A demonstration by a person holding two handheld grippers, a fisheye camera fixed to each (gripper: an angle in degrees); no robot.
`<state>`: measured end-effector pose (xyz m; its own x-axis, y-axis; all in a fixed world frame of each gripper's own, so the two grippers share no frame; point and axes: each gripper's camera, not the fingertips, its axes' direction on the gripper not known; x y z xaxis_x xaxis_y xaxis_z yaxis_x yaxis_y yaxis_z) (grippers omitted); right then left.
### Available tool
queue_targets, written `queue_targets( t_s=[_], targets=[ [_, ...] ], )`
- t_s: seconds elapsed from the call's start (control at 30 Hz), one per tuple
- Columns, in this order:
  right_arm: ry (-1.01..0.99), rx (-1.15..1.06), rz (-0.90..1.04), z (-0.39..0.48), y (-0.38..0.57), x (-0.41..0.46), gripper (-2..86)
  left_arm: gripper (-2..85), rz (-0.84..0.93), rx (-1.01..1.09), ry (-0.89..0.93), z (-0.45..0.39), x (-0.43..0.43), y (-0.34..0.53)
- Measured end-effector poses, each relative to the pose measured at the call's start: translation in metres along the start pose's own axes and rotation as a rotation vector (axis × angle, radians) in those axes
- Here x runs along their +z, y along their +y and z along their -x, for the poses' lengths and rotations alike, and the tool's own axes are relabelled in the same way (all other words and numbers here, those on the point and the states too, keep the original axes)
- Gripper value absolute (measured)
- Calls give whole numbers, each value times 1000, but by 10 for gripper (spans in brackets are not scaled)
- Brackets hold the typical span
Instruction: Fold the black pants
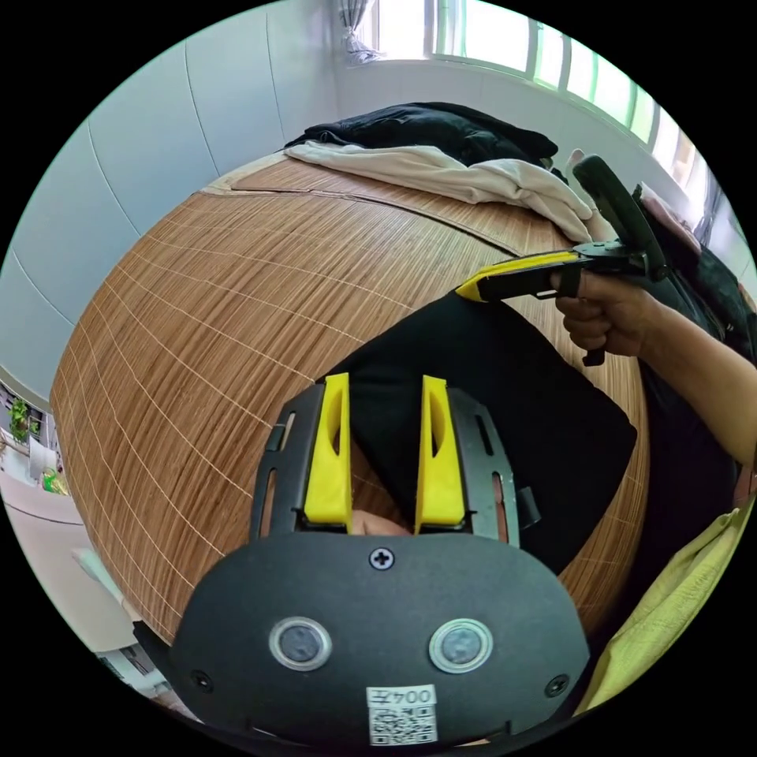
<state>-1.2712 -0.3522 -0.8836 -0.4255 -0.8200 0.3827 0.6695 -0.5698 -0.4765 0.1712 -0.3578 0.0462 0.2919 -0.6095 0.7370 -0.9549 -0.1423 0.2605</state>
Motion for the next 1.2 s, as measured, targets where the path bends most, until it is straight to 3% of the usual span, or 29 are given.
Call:
queue_targets(
  t_s=[0.23,0.4,0.53,0.63,0.7,1.0,1.2],
  targets=[
    [17,-26,-62,13,13,-59,64,127,-44,81,-70,-28,-55,7],
    [-31,-36,-49,46,73,-96,62,123,-79,132,-28,-96,-97,85],
    [-38,-50,24,81,114,-81,64,122,39,234,-65,-142,-68,120],
    [56,-60,156,84,123,-39,59,119,20,117,25,-131,-53,133],
    [63,-69,117,81,125,-33,54,117,15,97,45,-130,-52,133],
    [71,-74,67,105,132,-82,53,101,14,432,-338,-251,-74,156],
    [70,-121,83,134,141,-79,51,104,108,493,-345,-283,-54,165]
  ],
)
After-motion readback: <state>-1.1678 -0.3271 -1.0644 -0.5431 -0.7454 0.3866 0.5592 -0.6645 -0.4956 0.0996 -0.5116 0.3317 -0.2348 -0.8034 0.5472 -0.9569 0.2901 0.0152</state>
